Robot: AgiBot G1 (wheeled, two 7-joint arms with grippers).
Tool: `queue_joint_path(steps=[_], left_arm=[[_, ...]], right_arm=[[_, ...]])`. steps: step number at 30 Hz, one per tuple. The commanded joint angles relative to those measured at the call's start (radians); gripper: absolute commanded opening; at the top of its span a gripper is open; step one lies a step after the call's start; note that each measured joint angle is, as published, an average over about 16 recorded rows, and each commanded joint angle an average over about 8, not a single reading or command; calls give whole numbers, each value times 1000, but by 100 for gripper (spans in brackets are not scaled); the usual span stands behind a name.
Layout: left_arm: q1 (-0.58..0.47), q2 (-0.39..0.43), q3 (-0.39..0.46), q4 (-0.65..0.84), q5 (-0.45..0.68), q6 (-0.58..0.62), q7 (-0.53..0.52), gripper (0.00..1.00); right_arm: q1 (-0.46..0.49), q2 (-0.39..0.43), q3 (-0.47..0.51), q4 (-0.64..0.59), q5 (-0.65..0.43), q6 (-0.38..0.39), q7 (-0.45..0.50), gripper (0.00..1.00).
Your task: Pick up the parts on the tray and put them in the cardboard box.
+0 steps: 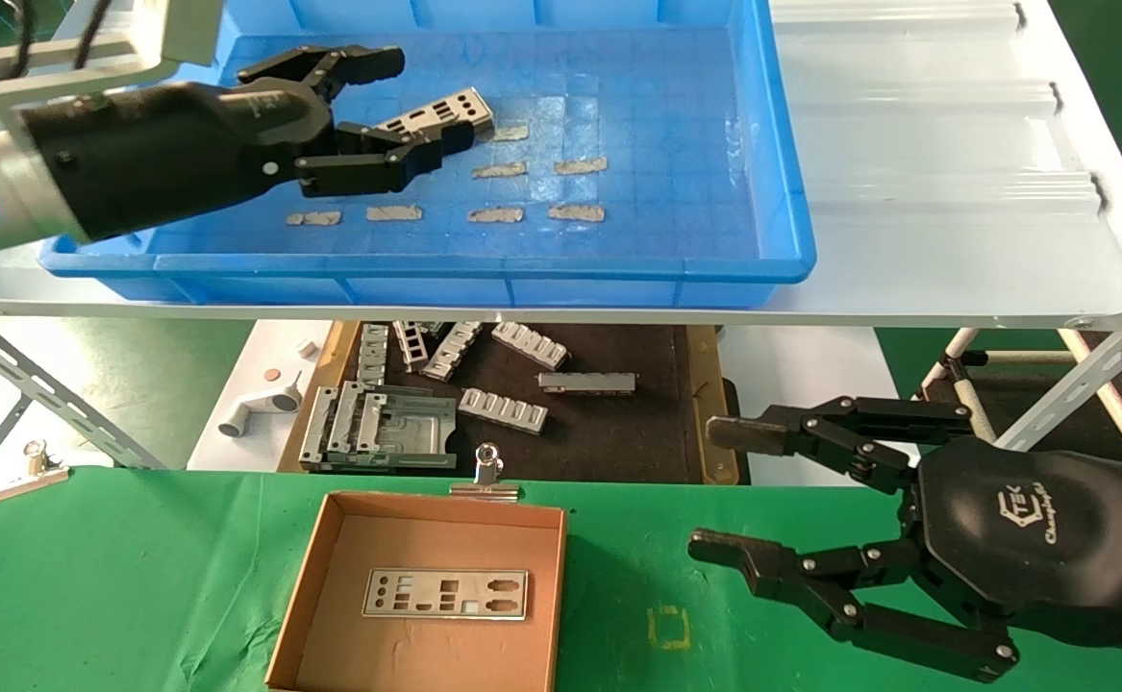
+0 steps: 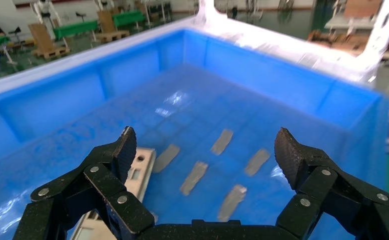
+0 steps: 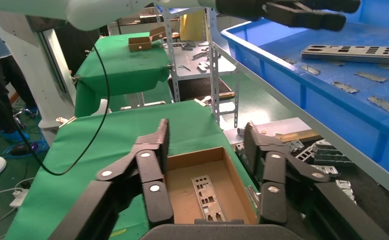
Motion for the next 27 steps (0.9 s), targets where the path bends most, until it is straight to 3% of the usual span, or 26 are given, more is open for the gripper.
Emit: queue_joint_path(steps=[1, 13, 27], left_arm=[[-44, 25, 15, 67, 26, 8, 27, 100], [-213, 123, 68, 394, 127, -41, 163, 100], [-279, 187, 87, 543, 164, -139, 239, 99]], right_arm=[[0, 0, 0, 0, 0, 0, 0, 0], [0, 0, 0, 0, 0, 0, 0, 0], [0, 0, 0, 0, 0, 0, 0, 0]])
